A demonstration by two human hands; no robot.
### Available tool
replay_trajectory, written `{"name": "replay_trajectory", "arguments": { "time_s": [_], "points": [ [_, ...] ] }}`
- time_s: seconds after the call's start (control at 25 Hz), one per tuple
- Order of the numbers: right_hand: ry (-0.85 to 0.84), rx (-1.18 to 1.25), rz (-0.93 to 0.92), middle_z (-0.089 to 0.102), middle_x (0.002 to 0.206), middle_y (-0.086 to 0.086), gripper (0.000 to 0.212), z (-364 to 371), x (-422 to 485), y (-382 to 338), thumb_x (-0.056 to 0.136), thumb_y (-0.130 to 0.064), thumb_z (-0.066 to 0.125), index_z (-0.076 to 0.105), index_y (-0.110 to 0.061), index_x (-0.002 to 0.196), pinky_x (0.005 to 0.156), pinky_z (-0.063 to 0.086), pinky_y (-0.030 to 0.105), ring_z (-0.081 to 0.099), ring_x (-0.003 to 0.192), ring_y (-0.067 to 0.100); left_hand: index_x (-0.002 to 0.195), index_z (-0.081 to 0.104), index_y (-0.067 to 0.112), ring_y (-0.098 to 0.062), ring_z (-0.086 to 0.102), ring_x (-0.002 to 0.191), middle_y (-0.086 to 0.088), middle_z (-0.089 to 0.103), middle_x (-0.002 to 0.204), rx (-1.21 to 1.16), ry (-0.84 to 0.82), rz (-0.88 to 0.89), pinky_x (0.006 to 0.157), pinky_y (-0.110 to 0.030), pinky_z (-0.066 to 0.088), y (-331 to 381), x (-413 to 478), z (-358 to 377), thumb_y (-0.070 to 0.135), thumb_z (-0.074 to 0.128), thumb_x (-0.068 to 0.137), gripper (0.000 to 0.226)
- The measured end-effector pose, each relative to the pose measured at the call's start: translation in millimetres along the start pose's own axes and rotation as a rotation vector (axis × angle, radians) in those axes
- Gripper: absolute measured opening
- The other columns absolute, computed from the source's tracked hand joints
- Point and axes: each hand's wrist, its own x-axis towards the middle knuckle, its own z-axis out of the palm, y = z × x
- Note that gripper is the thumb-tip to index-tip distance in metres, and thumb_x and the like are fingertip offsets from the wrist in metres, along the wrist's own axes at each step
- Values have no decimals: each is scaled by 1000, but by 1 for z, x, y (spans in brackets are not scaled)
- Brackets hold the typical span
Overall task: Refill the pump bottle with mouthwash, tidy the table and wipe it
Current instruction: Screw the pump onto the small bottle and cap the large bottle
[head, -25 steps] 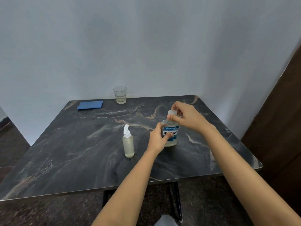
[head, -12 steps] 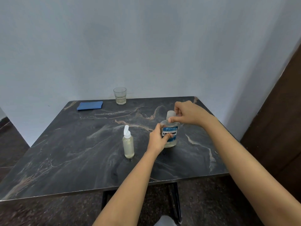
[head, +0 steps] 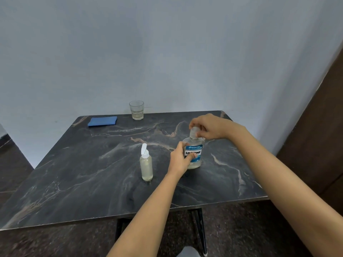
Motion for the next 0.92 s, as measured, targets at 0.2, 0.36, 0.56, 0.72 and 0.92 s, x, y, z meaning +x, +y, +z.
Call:
{"name": "replay_trajectory", "arguments": {
  "time_s": [0.2, 0.36, 0.56, 0.72, 0.92],
  "points": [
    [-48, -153, -43, 57, 88, -3, 24, -1, 2, -1, 91, -30, 52, 53, -14, 109, 71, 45, 35, 49, 74, 13, 118, 50, 15, -16, 60, 115, -5, 62, 125, 16, -9, -10, 87, -19, 49, 2, -1, 0, 16, 70, 88, 36],
    [12, -372, -33, 40, 61, -8, 34, 9, 8, -7, 96, -47, 38, 41, -18, 80, 56, 33, 29, 43, 58, 12, 120, 49, 16, -18, 58, 119, -5, 60, 128, 31, 13, -20, 97, -30, 49, 3, -5, 2, 16, 69, 88, 37],
    [38, -484, 15, 50, 64, -3, 48, 15, 17, -6, 94, -59, 32, 43, -18, 72, 56, 35, 30, 48, 61, 17, 119, 48, 16, -18, 58, 119, -5, 60, 129, 34, -12, -46, 93, -24, 48, 7, -4, 0, 17, 69, 88, 37],
    [25, -522, -223, 46, 63, -7, 43, 6, 17, -2, 95, -59, 29, 42, -19, 85, 63, 35, 30, 43, 57, 16, 122, 47, 14, -17, 57, 119, -5, 59, 130, 40, -49, -38, 84, -16, 43, 7, -2, -3, 15, 67, 89, 39],
    [106, -512, -12, 37, 52, -4, 43, 22, 18, -13, 97, -45, 30, 41, -14, 68, 49, 28, 26, 37, 48, 15, 120, 48, 16, -18, 60, 117, -5, 61, 125, 91, 20, -25, 93, -28, 50, 1, -2, 2, 16, 68, 89, 37]
  ]
}}
